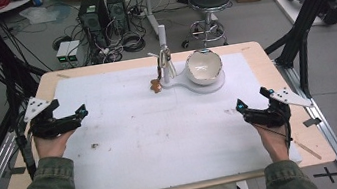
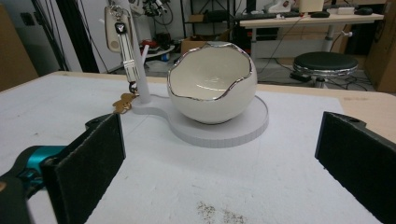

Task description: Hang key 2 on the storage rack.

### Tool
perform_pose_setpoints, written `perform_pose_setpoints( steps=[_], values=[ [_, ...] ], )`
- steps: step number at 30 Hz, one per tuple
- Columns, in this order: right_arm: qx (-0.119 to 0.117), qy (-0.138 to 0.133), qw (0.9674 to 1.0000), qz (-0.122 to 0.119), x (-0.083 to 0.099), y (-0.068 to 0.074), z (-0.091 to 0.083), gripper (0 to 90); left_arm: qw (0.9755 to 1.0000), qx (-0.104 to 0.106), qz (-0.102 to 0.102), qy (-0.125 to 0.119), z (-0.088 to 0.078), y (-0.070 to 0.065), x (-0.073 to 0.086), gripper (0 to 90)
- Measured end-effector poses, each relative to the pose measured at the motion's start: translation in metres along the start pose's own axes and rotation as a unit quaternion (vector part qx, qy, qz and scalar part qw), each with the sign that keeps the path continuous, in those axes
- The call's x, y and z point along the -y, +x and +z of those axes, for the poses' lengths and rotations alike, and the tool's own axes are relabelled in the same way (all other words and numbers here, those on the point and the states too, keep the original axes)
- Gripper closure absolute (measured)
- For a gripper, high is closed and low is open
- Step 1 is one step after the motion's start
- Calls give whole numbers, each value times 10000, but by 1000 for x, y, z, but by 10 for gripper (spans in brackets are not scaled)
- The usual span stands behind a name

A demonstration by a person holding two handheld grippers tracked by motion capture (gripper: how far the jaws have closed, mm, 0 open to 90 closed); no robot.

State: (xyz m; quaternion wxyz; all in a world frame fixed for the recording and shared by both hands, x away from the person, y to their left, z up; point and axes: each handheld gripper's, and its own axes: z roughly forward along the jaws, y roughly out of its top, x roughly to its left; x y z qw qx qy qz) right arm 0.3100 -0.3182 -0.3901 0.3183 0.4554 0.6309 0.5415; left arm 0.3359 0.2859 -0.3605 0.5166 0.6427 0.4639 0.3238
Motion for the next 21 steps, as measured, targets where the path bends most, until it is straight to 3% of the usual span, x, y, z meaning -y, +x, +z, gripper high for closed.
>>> perform_pose_setpoints(
  steps=[5,11,14,17,21],
  values=[
    [2,-27,10000,20,0,0,-2,5,9987,-440,10,-257,-17,5,17,17],
    [-43,-10,10000,8,0,2,0,5,9949,-985,2,-210,-27,16,39,17],
    [-74,-4,10000,-1,0,3,1,5,9944,-1021,-110,-256,-30,19,41,17],
    [-89,21,10000,-19,0,4,3,5,9944,-1005,-59,-336,-31,17,40,17],
    [-82,21,9999,-59,0,5,4,5,9952,-952,-30,-228,-28,17,41,17]
  ],
)
